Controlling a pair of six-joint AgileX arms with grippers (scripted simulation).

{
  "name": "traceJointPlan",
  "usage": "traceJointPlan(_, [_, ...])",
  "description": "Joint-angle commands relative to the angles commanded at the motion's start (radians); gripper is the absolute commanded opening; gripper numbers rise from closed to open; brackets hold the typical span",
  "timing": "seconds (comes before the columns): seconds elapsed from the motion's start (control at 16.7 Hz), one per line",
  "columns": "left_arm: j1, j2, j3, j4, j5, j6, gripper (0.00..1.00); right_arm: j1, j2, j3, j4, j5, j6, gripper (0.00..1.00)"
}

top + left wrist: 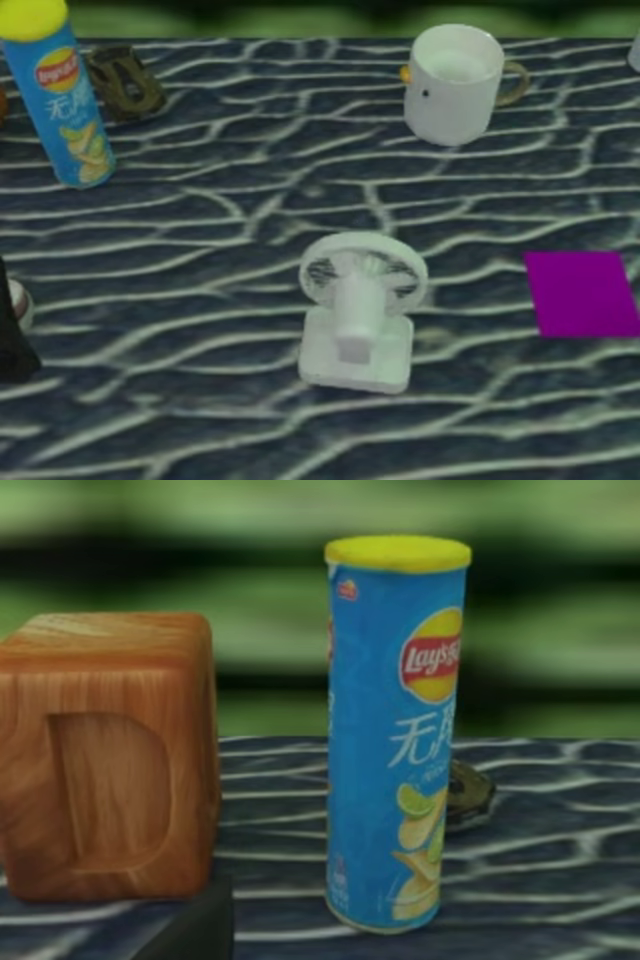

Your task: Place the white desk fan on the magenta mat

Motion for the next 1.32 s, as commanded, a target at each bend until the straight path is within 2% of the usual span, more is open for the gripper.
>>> traceJointPlan(0.3, [0.000,0.000,0.000,0.000,0.000,0.000,1.00,0.145,0.444,0.444,-0.328,0.005,-0.132,1.00])
traceJointPlan(0.9, [0.000,0.000,0.000,0.000,0.000,0.000,1.00,0.487,1.494,1.602,-1.021,-0.002,-0.426,1.00])
traceJointPlan(1.14, [0.000,0.000,0.000,0.000,0.000,0.000,1.00,0.591,1.814,1.921,-1.253,-0.001,-0.520,1.00])
traceJointPlan(1.32, [0.000,0.000,0.000,0.000,0.000,0.000,1.00,0.643,1.972,2.063,-1.378,0.001,-0.567,1.00])
